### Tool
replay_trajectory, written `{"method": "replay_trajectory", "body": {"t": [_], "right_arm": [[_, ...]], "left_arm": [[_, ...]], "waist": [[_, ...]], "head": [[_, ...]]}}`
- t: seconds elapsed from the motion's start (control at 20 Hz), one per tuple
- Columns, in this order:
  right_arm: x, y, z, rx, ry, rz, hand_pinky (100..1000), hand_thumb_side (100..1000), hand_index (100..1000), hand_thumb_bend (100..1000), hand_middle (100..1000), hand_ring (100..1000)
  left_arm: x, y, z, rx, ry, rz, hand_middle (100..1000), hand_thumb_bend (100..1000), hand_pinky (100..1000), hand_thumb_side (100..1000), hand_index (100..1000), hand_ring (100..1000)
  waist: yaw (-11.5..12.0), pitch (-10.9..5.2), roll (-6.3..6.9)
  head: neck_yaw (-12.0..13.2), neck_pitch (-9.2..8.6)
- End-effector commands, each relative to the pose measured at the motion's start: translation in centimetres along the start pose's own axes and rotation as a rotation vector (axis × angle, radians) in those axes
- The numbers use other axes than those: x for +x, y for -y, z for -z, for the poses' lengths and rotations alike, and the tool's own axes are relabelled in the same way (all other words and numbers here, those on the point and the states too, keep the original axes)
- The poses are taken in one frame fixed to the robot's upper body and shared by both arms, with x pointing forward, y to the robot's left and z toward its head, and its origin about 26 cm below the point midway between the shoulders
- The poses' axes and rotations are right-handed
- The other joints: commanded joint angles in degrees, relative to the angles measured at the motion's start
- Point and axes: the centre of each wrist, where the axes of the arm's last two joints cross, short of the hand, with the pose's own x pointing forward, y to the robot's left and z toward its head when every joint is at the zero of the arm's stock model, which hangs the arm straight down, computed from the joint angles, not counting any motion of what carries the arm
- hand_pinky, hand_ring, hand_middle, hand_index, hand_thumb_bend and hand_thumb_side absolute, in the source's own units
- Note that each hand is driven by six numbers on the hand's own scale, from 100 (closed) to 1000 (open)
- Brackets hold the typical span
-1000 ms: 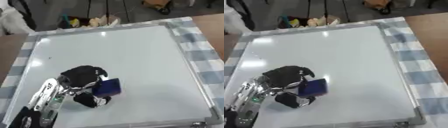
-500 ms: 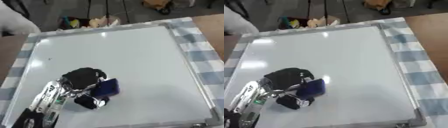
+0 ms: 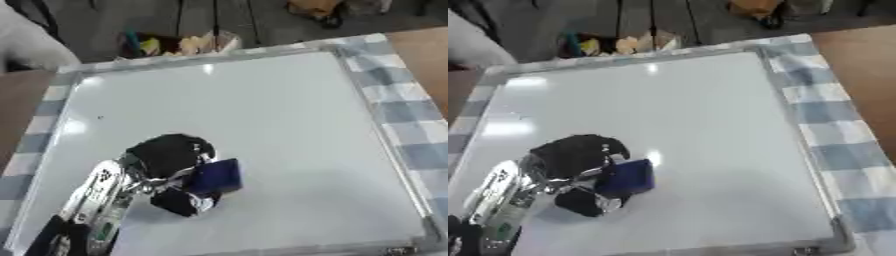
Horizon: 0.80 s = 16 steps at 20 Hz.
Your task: Wipe the whiteboard clean with a brush.
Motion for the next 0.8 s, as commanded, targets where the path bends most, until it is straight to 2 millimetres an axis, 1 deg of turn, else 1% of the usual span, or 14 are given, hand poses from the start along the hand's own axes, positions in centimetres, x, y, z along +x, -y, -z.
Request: {"method": "replay_trajectory", "body": {"t": [0.05,0.35,0.55,0.8], "right_arm": [[0.2,0.1,0.5,0.019,0.016,-0.003,811,929,905,100,630,830],[0.3,0.2,0.4,0.021,0.011,-0.003,813,931,906,100,630,831],[0.3,0.2,0.4,0.021,0.009,-0.002,813,932,907,100,629,832],[0.3,0.3,0.3,0.021,0.005,-0.003,815,931,908,100,629,833]], "left_arm": [[-0.4,-1.4,-0.7,-0.007,0.011,0.051,845,251,880,844,472,940],[-0.4,-2.9,-1.2,-0.038,0.005,0.172,845,294,904,844,480,945],[-0.3,-3.4,-1.1,-0.053,0.023,0.214,836,314,908,849,474,942],[-0.3,-3.5,-0.7,-0.088,0.031,0.239,824,328,909,853,463,933]], "waist": [[0.06,-1.19,-0.18],[0.37,-1.54,0.17],[0.42,-1.69,0.39],[0.32,-1.79,0.62]], "head": [[0.1,-0.22],[-0.18,0.11],[-0.36,0.23],[-0.58,0.24]]}}
